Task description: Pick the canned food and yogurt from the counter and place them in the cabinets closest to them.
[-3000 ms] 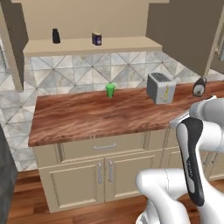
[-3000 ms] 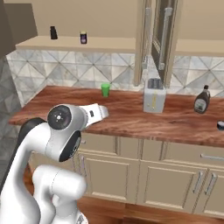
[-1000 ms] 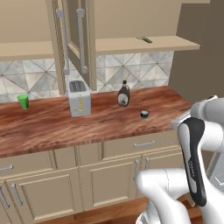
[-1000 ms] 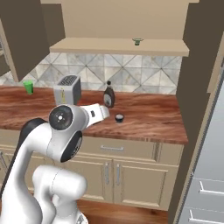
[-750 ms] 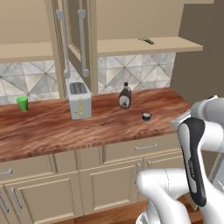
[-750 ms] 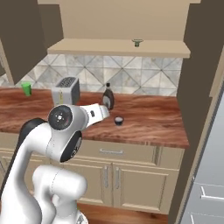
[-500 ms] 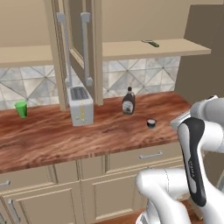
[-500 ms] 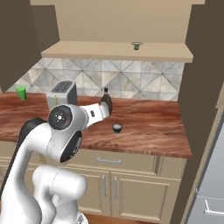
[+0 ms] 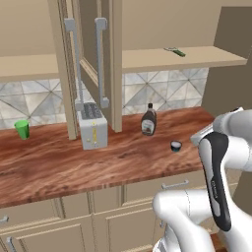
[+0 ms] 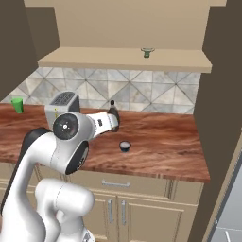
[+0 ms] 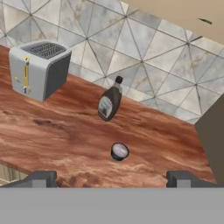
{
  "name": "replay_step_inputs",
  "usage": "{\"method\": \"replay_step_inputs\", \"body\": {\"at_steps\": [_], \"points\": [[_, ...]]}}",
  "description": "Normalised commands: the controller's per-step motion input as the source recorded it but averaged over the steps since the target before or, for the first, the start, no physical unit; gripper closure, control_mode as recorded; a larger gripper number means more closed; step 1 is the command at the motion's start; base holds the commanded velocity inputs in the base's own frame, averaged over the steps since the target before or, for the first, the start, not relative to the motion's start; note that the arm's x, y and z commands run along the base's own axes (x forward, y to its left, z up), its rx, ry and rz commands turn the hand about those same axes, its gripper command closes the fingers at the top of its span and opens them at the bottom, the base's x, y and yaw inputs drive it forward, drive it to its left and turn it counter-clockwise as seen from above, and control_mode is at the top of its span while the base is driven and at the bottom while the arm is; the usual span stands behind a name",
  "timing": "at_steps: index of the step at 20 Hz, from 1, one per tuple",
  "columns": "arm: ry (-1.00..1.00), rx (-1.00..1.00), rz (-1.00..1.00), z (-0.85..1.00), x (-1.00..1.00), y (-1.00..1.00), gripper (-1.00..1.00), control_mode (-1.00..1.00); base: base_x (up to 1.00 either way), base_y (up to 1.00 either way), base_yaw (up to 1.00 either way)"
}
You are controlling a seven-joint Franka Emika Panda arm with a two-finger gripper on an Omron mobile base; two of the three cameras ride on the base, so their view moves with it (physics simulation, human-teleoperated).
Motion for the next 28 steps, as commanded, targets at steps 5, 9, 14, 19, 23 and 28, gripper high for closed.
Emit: {"method": "replay_step_inputs", "body": {"at_steps": [5,9,14,19,23,28], "points": [[0.02,0.0,0.0,-0.21,0.11,0.0,-1.0,-1.0,0.0,0.0,0.0],[0.04,0.0,0.0,-0.31,0.24,0.0,-1.0,-1.0,0.0,0.0,0.0],[0.04,0.0,0.0,-0.27,0.27,0.0,-1.0,-1.0,0.0,0.0,0.0],[0.05,0.0,0.0,-0.26,0.33,0.0,-1.0,-1.0,0.0,0.0,0.0],[0.05,0.0,0.0,-0.27,0.4,0.0,-1.0,-1.0,0.0,0.0,0.0],[0.04,0.0,0.0,-0.28,0.46,-0.09,-1.0,-1.0,0.0,0.0,0.0]]}}
